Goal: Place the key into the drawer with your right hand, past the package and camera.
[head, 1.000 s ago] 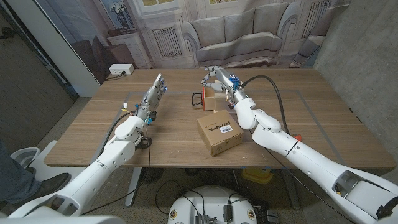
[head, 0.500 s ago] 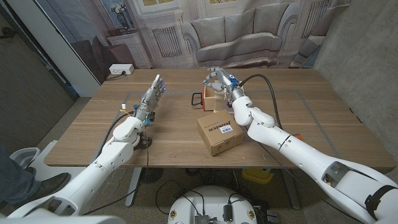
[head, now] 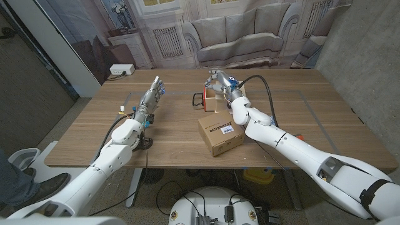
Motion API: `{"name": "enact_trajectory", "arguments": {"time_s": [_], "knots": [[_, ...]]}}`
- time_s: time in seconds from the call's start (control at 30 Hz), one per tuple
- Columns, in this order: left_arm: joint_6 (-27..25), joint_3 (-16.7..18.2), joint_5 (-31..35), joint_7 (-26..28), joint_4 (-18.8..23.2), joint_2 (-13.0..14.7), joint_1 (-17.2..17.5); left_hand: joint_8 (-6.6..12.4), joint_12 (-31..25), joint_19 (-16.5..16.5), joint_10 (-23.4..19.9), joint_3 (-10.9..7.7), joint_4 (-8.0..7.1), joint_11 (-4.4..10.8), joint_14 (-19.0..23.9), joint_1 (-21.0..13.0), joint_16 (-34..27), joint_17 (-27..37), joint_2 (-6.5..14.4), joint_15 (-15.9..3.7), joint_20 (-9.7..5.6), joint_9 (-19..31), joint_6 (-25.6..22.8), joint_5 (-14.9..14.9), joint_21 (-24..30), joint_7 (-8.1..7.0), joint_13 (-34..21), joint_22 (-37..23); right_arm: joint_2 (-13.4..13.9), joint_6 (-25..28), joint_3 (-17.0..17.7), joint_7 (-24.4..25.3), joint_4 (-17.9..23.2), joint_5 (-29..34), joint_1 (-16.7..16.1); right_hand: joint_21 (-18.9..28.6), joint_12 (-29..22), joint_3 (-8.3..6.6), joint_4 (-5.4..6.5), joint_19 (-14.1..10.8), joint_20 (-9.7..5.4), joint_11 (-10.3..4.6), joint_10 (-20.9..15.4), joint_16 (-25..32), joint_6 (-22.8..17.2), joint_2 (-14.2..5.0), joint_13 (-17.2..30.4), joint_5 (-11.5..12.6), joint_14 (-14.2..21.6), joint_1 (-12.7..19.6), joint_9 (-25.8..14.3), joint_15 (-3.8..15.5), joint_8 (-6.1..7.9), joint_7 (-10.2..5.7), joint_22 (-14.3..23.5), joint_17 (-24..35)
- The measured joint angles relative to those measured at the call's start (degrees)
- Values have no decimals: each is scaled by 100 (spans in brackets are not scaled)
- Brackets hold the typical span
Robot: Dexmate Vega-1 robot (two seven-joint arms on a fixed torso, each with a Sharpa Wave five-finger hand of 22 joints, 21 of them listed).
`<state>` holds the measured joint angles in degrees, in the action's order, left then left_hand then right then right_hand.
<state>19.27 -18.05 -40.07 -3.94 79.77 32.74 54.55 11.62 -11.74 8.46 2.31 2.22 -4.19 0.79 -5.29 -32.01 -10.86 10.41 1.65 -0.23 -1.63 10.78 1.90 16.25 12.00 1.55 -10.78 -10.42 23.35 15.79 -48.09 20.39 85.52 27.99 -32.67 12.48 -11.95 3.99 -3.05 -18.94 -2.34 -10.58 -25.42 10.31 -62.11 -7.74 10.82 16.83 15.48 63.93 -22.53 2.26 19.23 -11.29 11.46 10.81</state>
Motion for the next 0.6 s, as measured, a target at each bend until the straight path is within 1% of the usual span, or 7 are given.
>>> {"name": "enact_trajectory", "arguments": {"time_s": [0.07, 0.13, 0.23, 0.43, 0.53, 0.6], "knots": [[0, 3, 0, 0, 5, 3, 11, 0, 0, 0, 0, 0, 0, 0, 0, 0, 0, 0, 0, 0, 0, 0, 0, 0, 0, 0, 0, 0, 0, 4, 0, 11, 0, -13, 0, 0, 0, 20, 20, 0, 0, -29, 29, 0, -12, -6, 0, 0, -16, -6, 8, 16, -3, -13, 0, 0], [21, 16, -7, 1, 19, 8, 40, 0, 0, 0, 0, 0, 0, 0, 0, 0, 0, 0, 0, 0, 0, 0, 0, 0, 0, 0, 0, 0, -43, 11, -58, 35, -135, -49, 63, 0, 0, 30, 11, 0, 0, -8, 50, 0, -23, -6, 0, 28, -20, -6, 22, 21, -12, -26, 0, 0], [23, 28, -9, 1, 32, 16, 67, 0, 0, 0, 0, 0, 0, 0, 0, 0, 0, 0, 0, 0, 0, 0, 0, 0, 0, 0, 0, 0, -47, 16, -65, 59, -150, -80, 71, 0, 0, 45, -3, 0, 0, 3, 60, 0, -22, -6, 29, 46, -20, -6, 24, 21, -24, -41, 0, 0], [49, 70, -21, 41, 81, 46, 138, 0, 0, 0, 0, 0, 0, 0, 0, -16, 0, 0, 16, 0, 0, 0, 0, 0, 0, 0, 0, 0, -80, 14, -115, 121, -303, -170, 133, 0, 0, 45, -3, -1, 0, 4, 59, 0, -22, -5, 29, 46, -20, -6, 35, 20, -29, -41, 0, 0], [64, 90, -25, 68, 102, 58, 162, 0, 0, 0, 0, 0, 0, 0, 0, -23, 0, 0, 23, 0, 0, 0, 0, 0, 0, 0, 0, 0, -86, -6, -136, 151, -376, -204, 158, 0, 0, 61, 13, -1, 0, 108, 16, 33, -21, -6, 29, 46, -20, -5, 38, 20, -30, -41, 0, 0], [71, 103, -31, 75, 105, 61, 176, 0, 0, -1, 0, 0, 0, 0, 0, -23, 0, 0, 23, 0, 0, 0, 0, 0, 0, 0, 0, 0, -87, -17, -147, 166, -407, -232, 168, 0, -2, 67, 19, -1, 0, 128, -4, 34, -21, -6, 29, 46, -20, -4, 37, 20, -35, -41, 0, -1]]}}
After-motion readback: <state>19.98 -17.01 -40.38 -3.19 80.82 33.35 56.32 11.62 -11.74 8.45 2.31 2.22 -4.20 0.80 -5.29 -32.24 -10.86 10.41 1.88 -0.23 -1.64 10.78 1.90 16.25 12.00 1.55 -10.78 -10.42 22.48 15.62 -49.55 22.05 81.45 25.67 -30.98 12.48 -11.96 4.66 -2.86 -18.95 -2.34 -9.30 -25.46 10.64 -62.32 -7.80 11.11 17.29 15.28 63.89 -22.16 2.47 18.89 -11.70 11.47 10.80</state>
